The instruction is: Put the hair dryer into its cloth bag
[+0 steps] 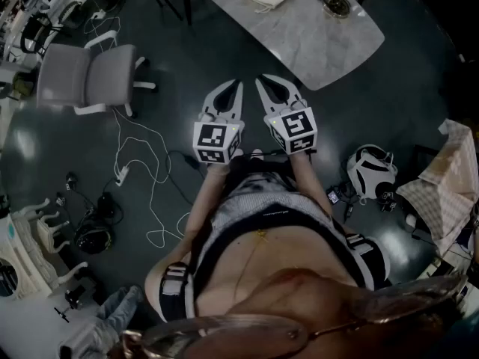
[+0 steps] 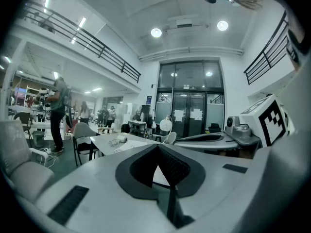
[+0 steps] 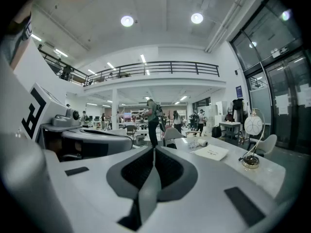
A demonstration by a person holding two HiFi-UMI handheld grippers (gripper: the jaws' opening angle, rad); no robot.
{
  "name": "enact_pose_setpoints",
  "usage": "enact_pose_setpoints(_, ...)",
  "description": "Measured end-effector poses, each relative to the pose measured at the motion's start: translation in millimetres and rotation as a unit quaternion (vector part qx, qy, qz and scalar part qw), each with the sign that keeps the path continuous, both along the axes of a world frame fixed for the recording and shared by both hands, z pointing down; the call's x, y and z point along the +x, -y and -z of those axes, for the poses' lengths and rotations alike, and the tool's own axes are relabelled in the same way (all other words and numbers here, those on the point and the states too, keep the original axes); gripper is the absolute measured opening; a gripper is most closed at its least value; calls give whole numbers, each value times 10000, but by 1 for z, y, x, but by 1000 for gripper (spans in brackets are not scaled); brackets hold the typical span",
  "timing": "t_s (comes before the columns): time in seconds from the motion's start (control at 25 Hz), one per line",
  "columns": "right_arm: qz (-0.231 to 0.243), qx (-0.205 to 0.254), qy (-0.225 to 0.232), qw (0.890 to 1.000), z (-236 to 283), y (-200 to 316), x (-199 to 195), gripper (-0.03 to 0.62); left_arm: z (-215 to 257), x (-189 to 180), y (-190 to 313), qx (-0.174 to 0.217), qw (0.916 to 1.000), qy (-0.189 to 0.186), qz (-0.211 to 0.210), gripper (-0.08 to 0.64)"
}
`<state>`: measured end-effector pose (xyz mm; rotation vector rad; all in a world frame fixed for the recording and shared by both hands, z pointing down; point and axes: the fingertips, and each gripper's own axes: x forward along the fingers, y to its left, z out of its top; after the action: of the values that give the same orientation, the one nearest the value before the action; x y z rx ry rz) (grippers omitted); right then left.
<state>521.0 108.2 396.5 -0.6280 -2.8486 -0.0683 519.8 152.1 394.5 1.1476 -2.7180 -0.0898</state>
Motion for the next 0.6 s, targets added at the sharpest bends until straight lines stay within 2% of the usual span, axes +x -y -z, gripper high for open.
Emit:
enact_pose_setpoints(0.28, 107, -178, 25, 9998, 1, 6, 2, 71, 0, 2, 10, -104, 9998, 35, -136, -11)
enact_pose_setpoints(0.48, 133, -444, 5, 9989, 1, 5, 3, 71, 3, 4, 12, 176, 9993, -158, -283, -11)
enact_pose_setpoints(0.6, 184, -530, 12, 9984, 1, 2, 1, 71, 10, 1, 11, 315, 9991, -16, -293, -9)
